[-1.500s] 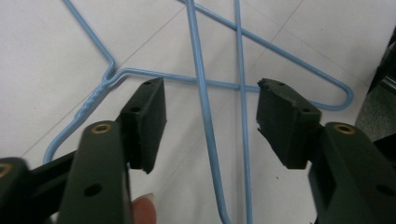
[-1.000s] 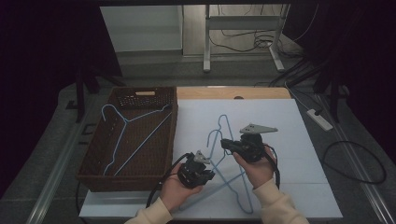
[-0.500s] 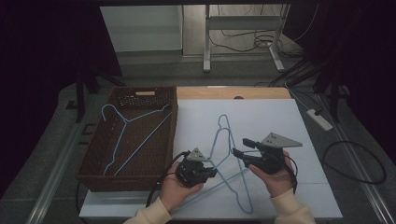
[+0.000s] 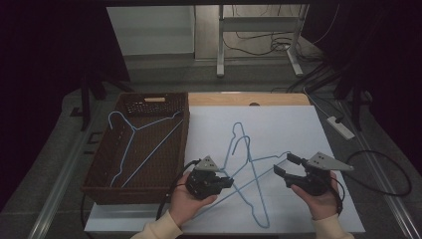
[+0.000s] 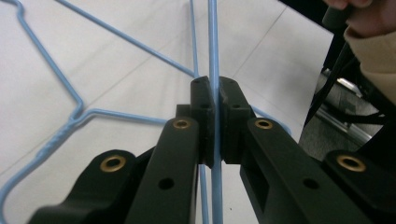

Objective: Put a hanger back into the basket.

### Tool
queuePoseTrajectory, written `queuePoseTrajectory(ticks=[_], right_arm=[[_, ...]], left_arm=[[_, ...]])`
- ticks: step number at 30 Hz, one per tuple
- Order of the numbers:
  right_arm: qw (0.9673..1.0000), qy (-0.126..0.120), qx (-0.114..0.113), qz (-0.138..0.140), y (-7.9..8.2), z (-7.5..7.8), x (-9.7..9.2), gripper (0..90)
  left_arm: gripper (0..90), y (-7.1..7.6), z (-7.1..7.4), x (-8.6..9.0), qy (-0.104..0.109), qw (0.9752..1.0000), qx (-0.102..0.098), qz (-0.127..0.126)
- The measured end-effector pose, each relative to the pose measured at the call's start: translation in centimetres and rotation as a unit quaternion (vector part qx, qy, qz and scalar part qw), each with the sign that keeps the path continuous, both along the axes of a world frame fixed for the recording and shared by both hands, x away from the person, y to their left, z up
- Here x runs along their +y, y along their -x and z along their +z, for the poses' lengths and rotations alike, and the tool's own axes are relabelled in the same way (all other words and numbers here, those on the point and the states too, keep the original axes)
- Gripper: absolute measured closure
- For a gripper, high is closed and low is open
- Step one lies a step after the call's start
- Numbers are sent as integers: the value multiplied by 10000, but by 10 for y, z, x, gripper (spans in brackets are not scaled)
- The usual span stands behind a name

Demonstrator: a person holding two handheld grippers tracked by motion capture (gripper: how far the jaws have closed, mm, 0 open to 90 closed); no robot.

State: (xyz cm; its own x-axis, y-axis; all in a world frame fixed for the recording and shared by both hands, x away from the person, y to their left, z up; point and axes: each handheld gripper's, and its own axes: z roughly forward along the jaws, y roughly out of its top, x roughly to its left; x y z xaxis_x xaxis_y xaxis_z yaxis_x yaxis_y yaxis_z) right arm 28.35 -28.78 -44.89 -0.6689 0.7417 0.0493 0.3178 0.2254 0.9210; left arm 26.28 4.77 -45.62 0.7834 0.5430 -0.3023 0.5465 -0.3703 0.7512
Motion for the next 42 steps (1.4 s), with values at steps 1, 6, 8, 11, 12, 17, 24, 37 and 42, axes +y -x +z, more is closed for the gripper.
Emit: queuePoseTrajectory(ticks=[1,6,8,11,12,17,24,37,42], right_arm=[[10000,0,5,-34,0,0,-2,324],[9999,5,56,-95,-1,-2,-7,323],[9999,-5,48,-103,-1,-3,-7,323],[9999,30,68,-121,-2,-5,-7,322],[9999,51,79,-123,-3,-6,-8,322],[9997,81,159,-136,-5,-9,-9,322],[9996,136,205,-120,-6,-11,-8,322],[9994,226,240,-92,-6,-13,-7,322],[9993,242,265,-85,-7,-14,-7,322]], left_arm=[[861,0,2,2,36,10000,-23,16],[861,-1,13,14,273,9996,-55,97],[861,-1,18,19,349,9993,-99,134],[861,-1,28,28,468,9985,-183,206],[861,0,35,35,556,9978,-243,255],[861,1,48,54,770,9955,-369,403],[861,0,58,79,926,9929,-446,604],[861,-3,66,123,1012,9880,-603,1004],[861,-4,68,137,1001,9863,-642,1148]])
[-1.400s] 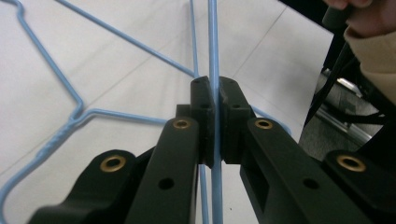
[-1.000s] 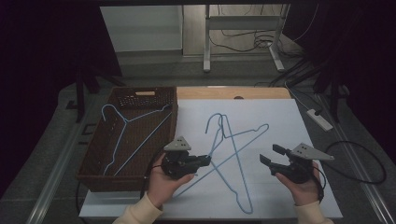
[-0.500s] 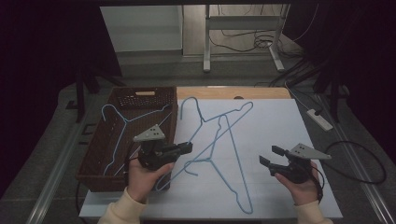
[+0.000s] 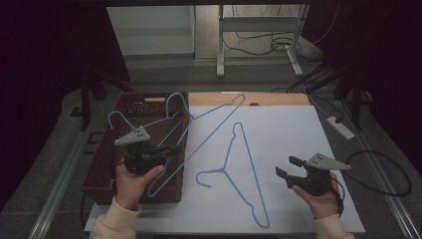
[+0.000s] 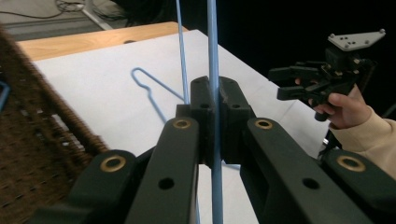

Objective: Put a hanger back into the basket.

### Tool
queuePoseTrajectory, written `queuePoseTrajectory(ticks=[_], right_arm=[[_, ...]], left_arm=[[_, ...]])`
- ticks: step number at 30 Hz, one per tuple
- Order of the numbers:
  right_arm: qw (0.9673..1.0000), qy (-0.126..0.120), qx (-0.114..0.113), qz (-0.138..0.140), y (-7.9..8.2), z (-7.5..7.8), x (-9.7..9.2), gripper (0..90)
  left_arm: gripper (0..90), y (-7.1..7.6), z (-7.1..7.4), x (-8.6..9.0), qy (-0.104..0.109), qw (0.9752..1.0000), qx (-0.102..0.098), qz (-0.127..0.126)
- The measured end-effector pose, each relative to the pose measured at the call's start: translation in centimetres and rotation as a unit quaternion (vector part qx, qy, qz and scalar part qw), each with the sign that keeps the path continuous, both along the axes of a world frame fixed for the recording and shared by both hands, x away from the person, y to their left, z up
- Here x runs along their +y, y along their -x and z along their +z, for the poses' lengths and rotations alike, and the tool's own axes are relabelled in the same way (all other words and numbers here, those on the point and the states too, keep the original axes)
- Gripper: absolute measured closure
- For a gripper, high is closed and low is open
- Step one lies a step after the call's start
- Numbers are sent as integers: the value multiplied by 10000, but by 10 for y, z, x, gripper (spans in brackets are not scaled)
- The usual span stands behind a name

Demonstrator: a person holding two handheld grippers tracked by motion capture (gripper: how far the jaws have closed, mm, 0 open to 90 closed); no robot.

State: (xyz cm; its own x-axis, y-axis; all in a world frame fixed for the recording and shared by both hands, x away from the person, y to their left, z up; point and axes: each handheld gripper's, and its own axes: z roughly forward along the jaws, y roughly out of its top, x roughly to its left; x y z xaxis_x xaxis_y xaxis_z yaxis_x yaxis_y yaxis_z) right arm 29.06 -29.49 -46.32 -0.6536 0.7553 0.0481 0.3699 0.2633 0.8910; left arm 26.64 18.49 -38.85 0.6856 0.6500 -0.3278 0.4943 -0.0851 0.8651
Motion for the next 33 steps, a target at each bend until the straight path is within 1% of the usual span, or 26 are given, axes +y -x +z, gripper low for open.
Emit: queuePoseTrajectory(ticks=[1,4,7,8,9,11,12,13,14,15,17,18,19,21,22,24,25,27,32,33], right_arm=[[10000,0,1,0,0,0,0,322],[10000,0,35,-13,-1,-1,-1,322],[10000,19,49,-2,-1,-2,0,322],[10000,21,50,3,-1,-2,0,322],[10000,28,49,7,-1,-2,0,322],[10000,47,50,14,-1,-2,0,322],[10000,55,51,14,-1,-2,0,322],[10000,55,51,14,-1,-2,0,322],[10000,62,61,14,-1,-2,1,322],[10000,62,61,14,-1,-2,1,322],[10000,71,63,17,-1,-3,1,322],[9999,82,63,15,-1,-3,1,322],[9999,82,63,15,-1,-3,1,322],[9999,107,64,14,-1,-3,2,322],[9999,117,67,16,-1,-3,2,322],[9999,131,69,16,-2,-4,2,322],[9999,127,68,18,-2,-4,2,322],[9999,141,68,19,-2,-4,2,322],[9999,152,53,17,-2,-4,2,322],[9999,160,47,17,-1,-4,3,322]], left_arm=[[861,0,0,4,-16,10000,-25,62],[861,0,1,15,-7,9999,-43,148],[861,1,3,25,43,9997,-57,227],[862,1,3,25,43,9997,-57,227],[862,1,4,32,53,9995,-77,285],[861,2,6,39,55,9993,-111,356],[862,2,6,39,55,9993,-111,356],[861,2,6,43,58,9992,-124,384],[862,3,7,50,46,9989,-164,445],[861,3,7,50,46,9989,-164,445],[861,3,7,61,3,9980,-183,600],[862,3,7,65,-5,9978,-193,627],[861,3,7,65,-5,9978,-193,627],[862,3,7,73,-46,9973,-213,708],[862,3,6,80,-52,9969,-205,763],[861,2,5,88,-91,9961,-179,855],[862,2,5,88,-91,9961,-179,855],[862,1,2,97,-132,9954,-163,940],[862,-2,-3,105,-204,9944,-104,1031],[862,-4,-5,107,-246,9942,-75,1048]])
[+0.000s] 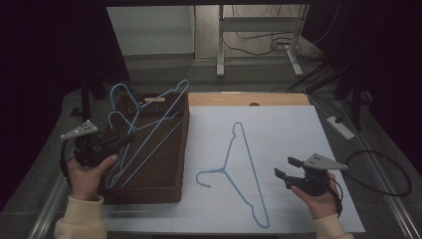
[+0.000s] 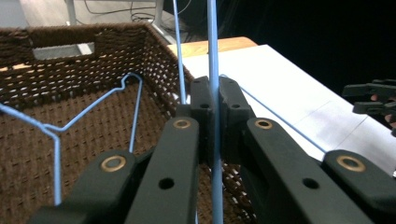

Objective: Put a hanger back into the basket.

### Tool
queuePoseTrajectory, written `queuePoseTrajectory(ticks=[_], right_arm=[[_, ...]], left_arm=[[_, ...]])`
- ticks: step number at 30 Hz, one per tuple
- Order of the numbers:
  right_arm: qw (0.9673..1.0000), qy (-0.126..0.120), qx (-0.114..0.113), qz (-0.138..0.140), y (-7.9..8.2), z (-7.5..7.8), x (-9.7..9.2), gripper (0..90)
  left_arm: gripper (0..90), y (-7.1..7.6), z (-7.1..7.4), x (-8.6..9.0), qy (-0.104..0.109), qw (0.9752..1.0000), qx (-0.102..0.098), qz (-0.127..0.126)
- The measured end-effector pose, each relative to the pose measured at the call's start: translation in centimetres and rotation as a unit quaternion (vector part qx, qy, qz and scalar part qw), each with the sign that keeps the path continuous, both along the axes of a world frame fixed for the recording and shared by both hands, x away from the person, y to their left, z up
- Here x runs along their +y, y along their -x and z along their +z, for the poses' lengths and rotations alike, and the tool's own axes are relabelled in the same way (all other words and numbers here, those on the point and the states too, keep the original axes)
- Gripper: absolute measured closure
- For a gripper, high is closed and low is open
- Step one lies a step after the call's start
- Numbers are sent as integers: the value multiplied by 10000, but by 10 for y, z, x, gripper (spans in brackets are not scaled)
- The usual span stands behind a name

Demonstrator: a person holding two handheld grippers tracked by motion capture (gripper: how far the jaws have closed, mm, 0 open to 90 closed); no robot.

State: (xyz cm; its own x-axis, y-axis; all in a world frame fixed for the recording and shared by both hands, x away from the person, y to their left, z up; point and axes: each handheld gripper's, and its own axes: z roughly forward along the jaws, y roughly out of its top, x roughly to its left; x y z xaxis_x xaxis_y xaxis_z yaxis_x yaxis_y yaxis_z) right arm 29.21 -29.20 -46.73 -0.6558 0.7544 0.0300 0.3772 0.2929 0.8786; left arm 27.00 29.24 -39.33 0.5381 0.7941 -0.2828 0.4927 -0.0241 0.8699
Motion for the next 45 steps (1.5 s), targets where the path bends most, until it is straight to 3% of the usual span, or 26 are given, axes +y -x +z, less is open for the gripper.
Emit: queuePoseTrajectory(ticks=[10,15,22,30,33,34,38,45], right_arm=[[10000,21,11,5,0,-1,0,322],[10000,18,19,13,0,-1,1,322],[10000,1,5,3,0,0,0,322],[10000,-2,7,18,0,0,0,322],[10000,3,11,23,0,0,1,322],[10000,2,8,21,0,0,1,323],[10000,0,9,19,0,0,1,323],[10000,7,17,18,0,-1,1,323]], left_arm=[[862,-7,-9,6,-210,9996,159,137],[861,-12,-12,9,-217,9994,236,135],[862,-27,-13,11,-360,9984,423,142],[862,-39,-20,14,-517,9959,740,66],[862,-48,-27,11,-716,9927,975,16],[862,-48,-27,11,-716,9927,975,16],[862,-54,-36,5,-958,9883,1187,-36],[862,-57,-44,5,-904,9865,1363,-83]])
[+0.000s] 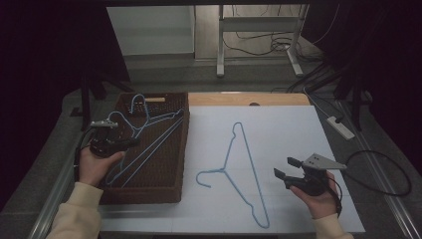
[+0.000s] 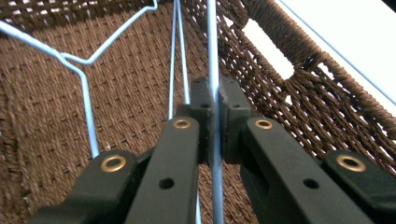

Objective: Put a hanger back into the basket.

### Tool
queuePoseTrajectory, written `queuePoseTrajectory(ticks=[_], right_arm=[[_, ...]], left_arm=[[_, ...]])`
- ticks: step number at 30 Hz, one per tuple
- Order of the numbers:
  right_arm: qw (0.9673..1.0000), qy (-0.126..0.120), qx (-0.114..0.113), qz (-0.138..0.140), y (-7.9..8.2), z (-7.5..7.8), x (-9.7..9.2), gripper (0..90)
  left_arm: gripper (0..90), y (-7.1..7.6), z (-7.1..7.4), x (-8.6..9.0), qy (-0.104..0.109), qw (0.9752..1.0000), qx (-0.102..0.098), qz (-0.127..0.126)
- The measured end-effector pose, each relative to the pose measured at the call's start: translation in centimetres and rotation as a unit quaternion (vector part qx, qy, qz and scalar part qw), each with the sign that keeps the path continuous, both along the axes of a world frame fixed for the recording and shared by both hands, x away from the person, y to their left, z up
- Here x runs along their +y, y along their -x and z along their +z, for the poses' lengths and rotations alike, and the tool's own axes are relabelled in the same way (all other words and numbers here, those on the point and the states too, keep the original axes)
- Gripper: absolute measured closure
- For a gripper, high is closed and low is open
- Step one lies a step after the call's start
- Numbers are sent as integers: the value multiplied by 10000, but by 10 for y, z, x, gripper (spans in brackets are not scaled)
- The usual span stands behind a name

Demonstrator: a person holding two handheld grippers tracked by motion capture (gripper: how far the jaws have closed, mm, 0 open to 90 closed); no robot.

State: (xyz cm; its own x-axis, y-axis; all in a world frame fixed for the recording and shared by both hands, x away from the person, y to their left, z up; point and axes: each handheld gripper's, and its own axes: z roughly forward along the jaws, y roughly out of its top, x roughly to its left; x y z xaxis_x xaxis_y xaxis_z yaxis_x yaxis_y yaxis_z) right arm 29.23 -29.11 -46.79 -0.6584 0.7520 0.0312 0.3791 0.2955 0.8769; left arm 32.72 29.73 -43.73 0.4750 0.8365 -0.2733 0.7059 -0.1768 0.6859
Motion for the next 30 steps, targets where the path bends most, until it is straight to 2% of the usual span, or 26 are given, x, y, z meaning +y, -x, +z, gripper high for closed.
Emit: queuePoseTrajectory(ticks=[2,3,4,11,16,18,19,20,23,24,27,29,30], right_arm=[[10000,0,5,-6,0,0,0,323],[10000,-6,5,-6,0,0,0,323],[10000,-6,6,-5,0,0,0,323],[10000,13,22,-4,0,0,0,323],[10000,19,21,-12,0,0,0,323],[10000,26,26,-10,0,-1,0,323],[10000,46,21,-1,0,-1,1,323],[10000,58,19,7,0,-1,1,323],[10000,62,14,5,0,0,2,323],[10000,60,9,3,0,0,2,323],[10000,64,12,4,0,0,1,323],[10000,57,11,6,0,-1,1,323],[10000,57,11,6,0,-1,1,323]], left_arm=[[862,-2,-6,1,-48,9999,141,28],[861,-2,-6,1,-48,9999,141,28],[861,-3,-8,2,-126,9996,245,101],[859,-8,-15,2,-524,9964,583,326],[840,-10,-18,4,-754,9946,552,456],[719,-10,-18,4,-793,9943,520,491],[663,-9,-17,4,-926,9933,422,540],[649,-8,-16,3,-1052,9924,278,576],[572,-2,-9,2,-922,9940,25,583],[550,-2,-9,2,-922,9940,25,583],[504,6,0,-2,-720,9959,-263,489],[460,15,8,-7,-493,9969,-503,348],[450,15,8,-7,-493,9969,-503,348]])
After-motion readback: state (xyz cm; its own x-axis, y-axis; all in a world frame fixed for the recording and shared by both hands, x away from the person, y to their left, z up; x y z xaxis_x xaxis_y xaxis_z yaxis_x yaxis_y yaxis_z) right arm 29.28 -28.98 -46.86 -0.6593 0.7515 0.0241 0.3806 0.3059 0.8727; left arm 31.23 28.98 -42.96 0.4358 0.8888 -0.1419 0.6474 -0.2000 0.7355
